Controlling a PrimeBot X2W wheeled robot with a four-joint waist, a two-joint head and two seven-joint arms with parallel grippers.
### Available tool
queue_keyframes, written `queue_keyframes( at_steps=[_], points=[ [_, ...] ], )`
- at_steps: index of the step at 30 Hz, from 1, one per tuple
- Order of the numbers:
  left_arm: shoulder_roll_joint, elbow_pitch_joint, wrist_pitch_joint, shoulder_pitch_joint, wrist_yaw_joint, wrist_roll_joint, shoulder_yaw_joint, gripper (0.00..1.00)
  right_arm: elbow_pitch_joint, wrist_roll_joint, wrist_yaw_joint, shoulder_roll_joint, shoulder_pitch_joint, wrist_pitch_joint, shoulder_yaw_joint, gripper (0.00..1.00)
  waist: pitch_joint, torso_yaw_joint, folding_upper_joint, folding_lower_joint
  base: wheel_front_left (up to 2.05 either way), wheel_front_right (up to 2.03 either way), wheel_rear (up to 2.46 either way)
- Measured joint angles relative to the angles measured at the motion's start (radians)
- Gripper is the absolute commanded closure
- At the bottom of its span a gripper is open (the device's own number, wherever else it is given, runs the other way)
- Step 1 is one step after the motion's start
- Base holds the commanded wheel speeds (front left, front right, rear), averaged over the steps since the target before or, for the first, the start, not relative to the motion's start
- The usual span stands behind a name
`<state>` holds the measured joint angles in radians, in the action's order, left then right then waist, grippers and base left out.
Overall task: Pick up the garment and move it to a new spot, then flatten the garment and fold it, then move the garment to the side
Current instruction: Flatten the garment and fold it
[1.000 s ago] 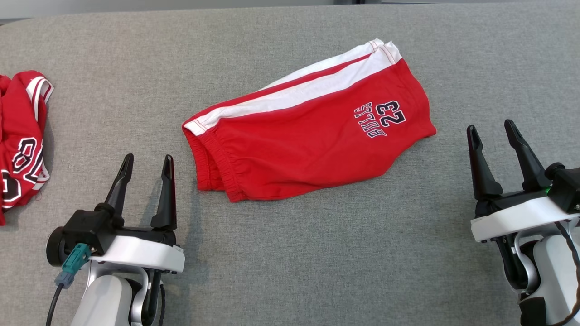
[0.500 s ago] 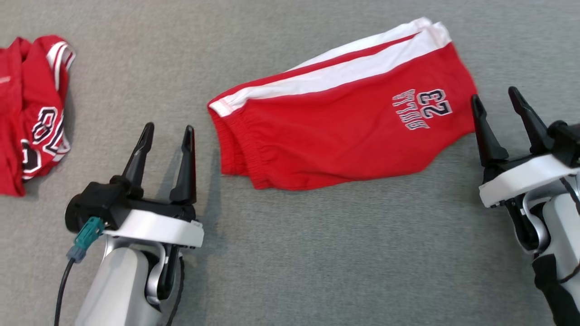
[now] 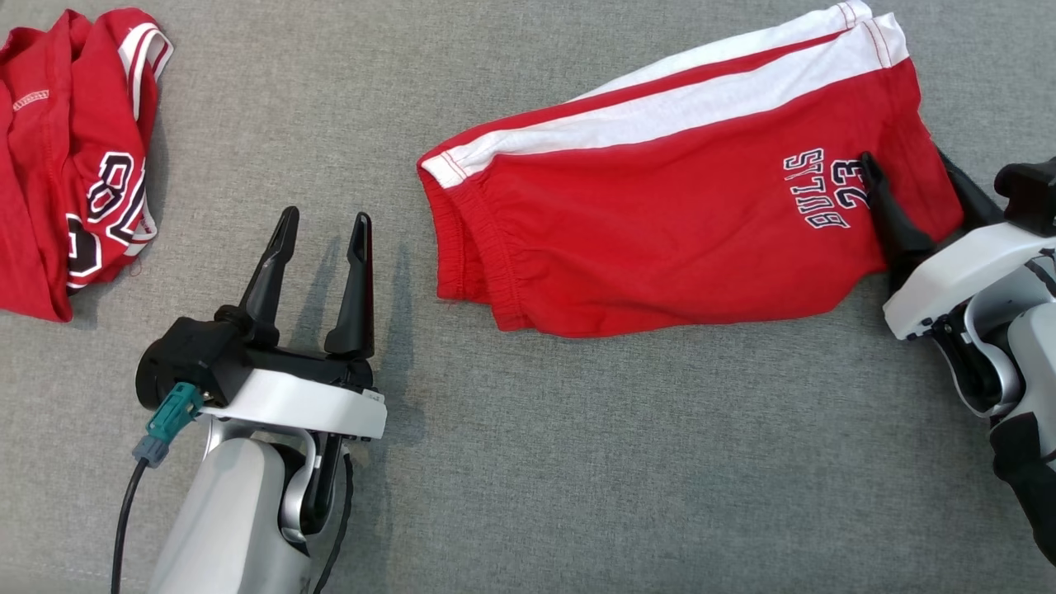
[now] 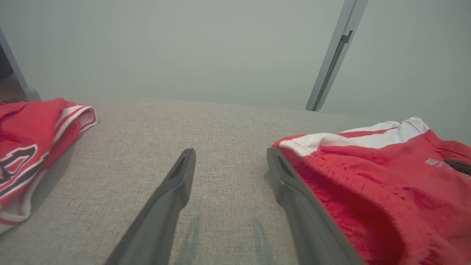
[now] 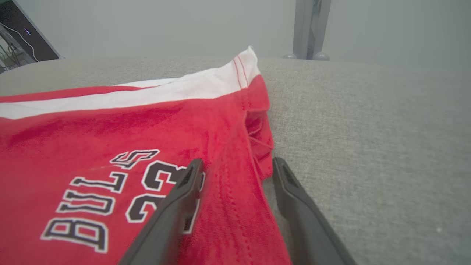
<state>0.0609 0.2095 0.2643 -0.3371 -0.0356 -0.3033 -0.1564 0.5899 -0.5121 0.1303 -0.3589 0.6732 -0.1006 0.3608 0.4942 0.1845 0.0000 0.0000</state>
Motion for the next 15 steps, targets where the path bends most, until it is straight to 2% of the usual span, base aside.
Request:
queue_keyframes(
  at_steps=[1,2,8,15],
  points=[
    [-0.001,0.0,0.0,0.0,0.0,0.005,0.003,0.0,-0.004,-0.018,0.0,-0.002,0.004,0.013,0.01,0.8,-0.001,-0.003,0.0,0.0,0.0,0.0,0.0],
    [-0.002,0.002,0.0,0.0,0.0,0.005,0.005,0.0,-0.008,-0.031,0.0,-0.004,0.006,0.021,0.021,1.0,-0.002,-0.006,0.0,0.0,0.0,0.0,0.0],
    [-0.003,0.009,0.0,0.002,-0.006,0.022,0.019,0.0,-0.044,-0.091,0.0,-0.008,-0.011,0.033,0.07,1.0,-0.019,-0.03,0.0,0.0,0.0,0.0,0.0],
    [0.002,0.016,0.0,0.014,-0.009,0.034,0.03,0.0,-0.076,-0.128,0.001,0.008,-0.121,-0.03,0.028,1.0,-0.055,-0.065,0.0,0.0,0.0,0.0,0.0]
  ],
)
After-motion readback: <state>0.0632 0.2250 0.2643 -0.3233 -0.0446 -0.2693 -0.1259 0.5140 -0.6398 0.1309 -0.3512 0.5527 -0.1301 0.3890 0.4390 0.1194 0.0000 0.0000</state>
